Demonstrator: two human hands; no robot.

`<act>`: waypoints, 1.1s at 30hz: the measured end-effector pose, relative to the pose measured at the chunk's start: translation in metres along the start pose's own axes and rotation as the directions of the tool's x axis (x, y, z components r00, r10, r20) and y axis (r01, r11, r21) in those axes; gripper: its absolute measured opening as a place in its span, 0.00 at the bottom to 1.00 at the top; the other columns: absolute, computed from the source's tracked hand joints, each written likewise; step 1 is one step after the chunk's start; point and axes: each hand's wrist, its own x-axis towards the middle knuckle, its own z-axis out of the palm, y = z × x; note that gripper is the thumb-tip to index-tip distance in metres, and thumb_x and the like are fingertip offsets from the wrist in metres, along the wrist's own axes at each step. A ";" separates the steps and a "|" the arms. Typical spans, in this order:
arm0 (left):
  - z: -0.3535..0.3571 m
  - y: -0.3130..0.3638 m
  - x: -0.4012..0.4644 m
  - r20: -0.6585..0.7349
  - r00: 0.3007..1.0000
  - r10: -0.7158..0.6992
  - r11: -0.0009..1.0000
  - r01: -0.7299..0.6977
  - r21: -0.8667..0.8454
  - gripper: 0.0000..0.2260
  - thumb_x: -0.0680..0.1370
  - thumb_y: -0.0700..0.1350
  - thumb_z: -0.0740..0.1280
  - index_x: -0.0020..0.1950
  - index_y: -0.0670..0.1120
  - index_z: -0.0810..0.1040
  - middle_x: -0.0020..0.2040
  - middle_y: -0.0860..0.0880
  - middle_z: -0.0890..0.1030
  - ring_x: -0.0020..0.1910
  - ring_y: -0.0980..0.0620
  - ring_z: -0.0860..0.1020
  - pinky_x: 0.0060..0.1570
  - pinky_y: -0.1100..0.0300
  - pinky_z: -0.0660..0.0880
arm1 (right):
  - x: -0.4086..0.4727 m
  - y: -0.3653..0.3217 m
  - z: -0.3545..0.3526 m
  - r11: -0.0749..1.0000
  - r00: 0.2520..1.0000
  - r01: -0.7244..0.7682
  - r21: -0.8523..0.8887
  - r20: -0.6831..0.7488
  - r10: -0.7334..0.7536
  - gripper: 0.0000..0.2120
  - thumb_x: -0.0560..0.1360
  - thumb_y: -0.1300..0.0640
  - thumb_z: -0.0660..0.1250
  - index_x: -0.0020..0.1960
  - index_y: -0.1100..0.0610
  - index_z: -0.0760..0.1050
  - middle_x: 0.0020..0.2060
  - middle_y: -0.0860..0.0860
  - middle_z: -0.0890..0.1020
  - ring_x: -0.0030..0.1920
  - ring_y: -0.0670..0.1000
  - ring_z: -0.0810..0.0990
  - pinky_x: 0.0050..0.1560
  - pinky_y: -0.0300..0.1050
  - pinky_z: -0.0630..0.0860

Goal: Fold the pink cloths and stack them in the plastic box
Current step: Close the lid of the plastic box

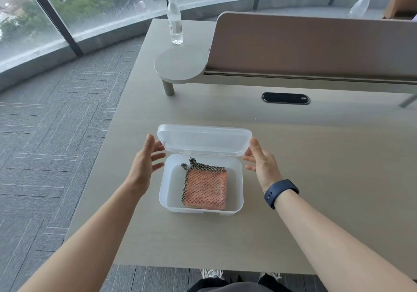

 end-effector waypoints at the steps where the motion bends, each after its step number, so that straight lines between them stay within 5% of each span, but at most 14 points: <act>1: -0.001 -0.001 -0.003 0.001 1.000 0.002 1.000 -0.002 -0.009 0.27 0.70 0.71 0.57 0.54 0.53 0.79 0.55 0.52 0.80 0.54 0.51 0.77 0.49 0.54 0.73 | -0.002 0.000 -0.001 1.000 1.000 0.002 -0.007 0.012 -0.002 0.21 0.71 0.30 0.55 0.45 0.45 0.77 0.46 0.46 0.80 0.53 0.48 0.80 0.49 0.48 0.78; 8: -0.006 -0.013 -0.024 -0.016 0.999 0.045 0.997 -0.046 -0.064 0.23 0.72 0.67 0.59 0.56 0.53 0.79 0.59 0.54 0.79 0.57 0.52 0.78 0.51 0.53 0.74 | -0.022 0.007 -0.009 0.998 0.993 0.053 -0.025 0.107 -0.050 0.20 0.66 0.27 0.58 0.49 0.38 0.76 0.48 0.37 0.81 0.54 0.43 0.79 0.55 0.47 0.77; 13: -0.012 -0.017 -0.034 -0.019 0.998 0.067 0.996 -0.068 -0.065 0.22 0.71 0.66 0.64 0.54 0.53 0.82 0.58 0.56 0.81 0.59 0.53 0.78 0.51 0.53 0.73 | -0.035 0.010 -0.014 0.995 0.986 0.099 -0.030 0.140 -0.094 0.22 0.64 0.27 0.61 0.50 0.38 0.76 0.46 0.32 0.82 0.48 0.31 0.78 0.47 0.28 0.72; 18: -0.019 -0.024 -0.041 -0.006 0.998 0.067 0.994 -0.067 -0.086 0.17 0.68 0.66 0.66 0.46 0.57 0.85 0.50 0.59 0.84 0.56 0.55 0.79 0.52 0.51 0.73 | -0.043 0.019 -0.018 0.986 0.977 0.145 -0.082 0.169 -0.130 0.28 0.67 0.34 0.65 0.60 0.49 0.77 0.57 0.48 0.81 0.57 0.44 0.78 0.59 0.44 0.73; 25: -0.026 -0.037 -0.045 -0.002 0.999 0.039 0.998 -0.039 -0.042 0.15 0.72 0.60 0.67 0.50 0.54 0.85 0.50 0.55 0.84 0.53 0.54 0.78 0.56 0.51 0.73 | -0.056 0.040 -0.026 0.918 0.949 0.288 -0.272 0.211 -0.236 0.30 0.67 0.37 0.66 0.65 0.51 0.73 0.59 0.44 0.76 0.57 0.43 0.76 0.52 0.47 0.78; 29: -0.029 -0.045 -0.049 0.001 1.000 0.024 1.000 -0.024 -0.005 0.14 0.73 0.54 0.67 0.54 0.51 0.84 0.52 0.52 0.85 0.51 0.55 0.80 0.54 0.52 0.73 | -0.060 0.057 -0.028 0.855 0.924 0.368 -0.367 0.247 -0.292 0.31 0.68 0.40 0.71 0.67 0.49 0.71 0.60 0.36 0.73 0.57 0.41 0.75 0.50 0.39 0.76; 33: -0.029 -0.056 -0.053 -0.009 1.000 -0.003 1.000 0.003 -0.002 0.10 0.77 0.43 0.65 0.53 0.50 0.84 0.53 0.50 0.85 0.50 0.55 0.82 0.49 0.54 0.74 | -0.062 0.077 -0.029 0.801 0.917 0.386 -0.457 0.288 -0.278 0.34 0.69 0.46 0.75 0.71 0.52 0.68 0.66 0.42 0.72 0.64 0.46 0.73 0.58 0.43 0.75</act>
